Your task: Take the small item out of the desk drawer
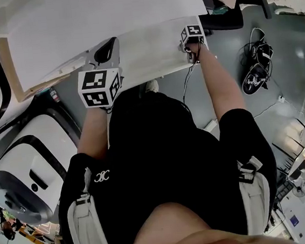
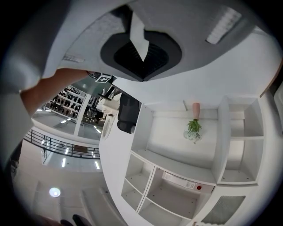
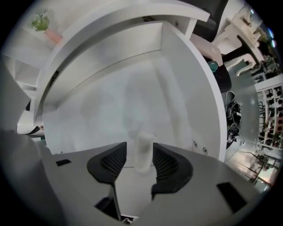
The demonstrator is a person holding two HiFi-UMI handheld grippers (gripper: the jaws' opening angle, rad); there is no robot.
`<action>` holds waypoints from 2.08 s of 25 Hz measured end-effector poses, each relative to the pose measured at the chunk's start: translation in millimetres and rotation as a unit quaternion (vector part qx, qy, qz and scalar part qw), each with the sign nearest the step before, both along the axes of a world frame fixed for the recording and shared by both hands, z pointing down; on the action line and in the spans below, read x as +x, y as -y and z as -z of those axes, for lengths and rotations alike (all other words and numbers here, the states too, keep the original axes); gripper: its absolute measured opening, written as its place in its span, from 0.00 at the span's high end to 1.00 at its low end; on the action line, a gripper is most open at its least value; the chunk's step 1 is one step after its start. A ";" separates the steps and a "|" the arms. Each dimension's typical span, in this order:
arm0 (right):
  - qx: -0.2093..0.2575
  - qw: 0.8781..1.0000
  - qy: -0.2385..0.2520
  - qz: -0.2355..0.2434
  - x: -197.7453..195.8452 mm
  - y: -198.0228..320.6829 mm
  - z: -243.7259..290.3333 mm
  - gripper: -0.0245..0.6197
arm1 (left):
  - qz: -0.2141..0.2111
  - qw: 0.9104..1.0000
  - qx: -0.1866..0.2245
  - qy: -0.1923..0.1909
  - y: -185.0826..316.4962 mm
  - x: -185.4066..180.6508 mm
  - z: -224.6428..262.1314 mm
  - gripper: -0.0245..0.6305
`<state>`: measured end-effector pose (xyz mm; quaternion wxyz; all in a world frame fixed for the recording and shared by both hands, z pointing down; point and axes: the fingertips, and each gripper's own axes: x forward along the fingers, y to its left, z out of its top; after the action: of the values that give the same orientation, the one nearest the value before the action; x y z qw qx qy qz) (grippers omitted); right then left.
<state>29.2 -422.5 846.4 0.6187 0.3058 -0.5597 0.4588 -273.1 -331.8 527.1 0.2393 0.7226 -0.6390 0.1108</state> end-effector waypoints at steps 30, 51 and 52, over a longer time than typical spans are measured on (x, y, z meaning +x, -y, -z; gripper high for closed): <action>0.058 0.994 0.077 -0.041 19.0 17.3 53.4 0.76 | -0.058 0.997 0.035 0.036 5.2 65.3 42.3 0.94; 0.539 0.798 0.262 -0.067 34.5 57.2 382.3 0.77 | -0.164 0.981 0.096 0.042 44.3 160.3 90.4 0.94; 0.568 0.779 0.260 -0.058 37.4 53.1 399.3 0.77 | -0.166 0.980 0.098 0.042 44.6 163.6 92.3 0.94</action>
<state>66.5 -475.6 447.1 0.1360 0.5026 -0.8397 0.1541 -109.5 -376.5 434.8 0.1189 0.8333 -0.5273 0.1159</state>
